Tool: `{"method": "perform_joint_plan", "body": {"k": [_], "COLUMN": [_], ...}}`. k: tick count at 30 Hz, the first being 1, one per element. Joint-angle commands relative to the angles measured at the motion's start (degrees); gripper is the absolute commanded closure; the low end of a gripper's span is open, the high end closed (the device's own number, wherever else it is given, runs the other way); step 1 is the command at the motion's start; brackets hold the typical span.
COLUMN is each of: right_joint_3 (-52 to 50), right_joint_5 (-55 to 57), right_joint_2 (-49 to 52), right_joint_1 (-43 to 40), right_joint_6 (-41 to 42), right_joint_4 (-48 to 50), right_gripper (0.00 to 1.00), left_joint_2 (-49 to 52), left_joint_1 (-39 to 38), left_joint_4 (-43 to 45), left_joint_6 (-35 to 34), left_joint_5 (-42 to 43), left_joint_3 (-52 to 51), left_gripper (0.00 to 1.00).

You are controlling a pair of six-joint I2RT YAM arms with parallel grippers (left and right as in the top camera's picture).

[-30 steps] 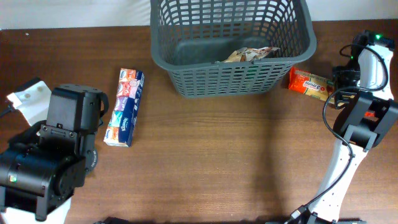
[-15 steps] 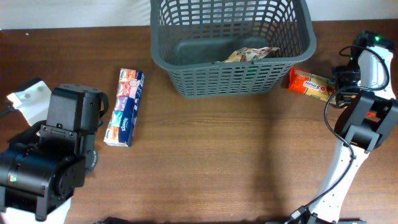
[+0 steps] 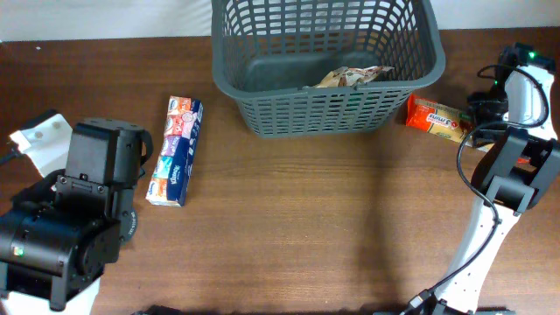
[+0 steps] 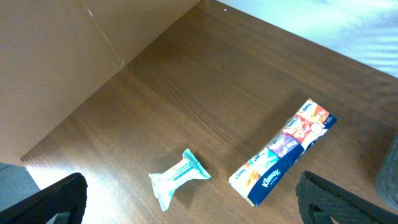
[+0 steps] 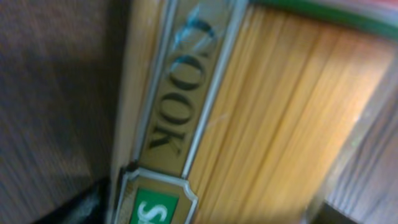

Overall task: Pack container
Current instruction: 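Close the right gripper on the spaghetti packet and adjust grip, then lift the spaghetti packet and carry it over the basket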

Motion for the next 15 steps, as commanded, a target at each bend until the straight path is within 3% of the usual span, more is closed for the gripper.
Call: {"method": "perform_joint_plan", "body": {"k": [1,5,6,15], "right_joint_3": [-2.9,-2.9,-2.9,-1.3], "right_joint_5": [-3.1,-3.3,-3.3,-3.2], "right_joint_2": [4.5,4.5,4.5,3.6], "right_joint_1": [0.2,0.2,0.2,-0.6], "right_joint_6": [-1.1,-1.8,-2.7,-7.5], "right_joint_4": [-1.0,-1.9,-1.9,-3.7], "right_gripper": [0.42,0.89,0.96,0.96], "left_joint_2": [0.0,0.0,0.0,0.0], "left_joint_1": [0.2,0.2,0.2,0.2], "left_joint_4": [0.0,0.0,0.0,0.0], "left_joint_6": [-0.7,-0.8,-0.7,-0.7], "left_joint_5": [-0.2,-0.2,-0.2,-0.2], "left_joint_3": [0.5,0.5,0.5,0.5], "left_gripper": [0.01,0.00,0.00,0.01]}}
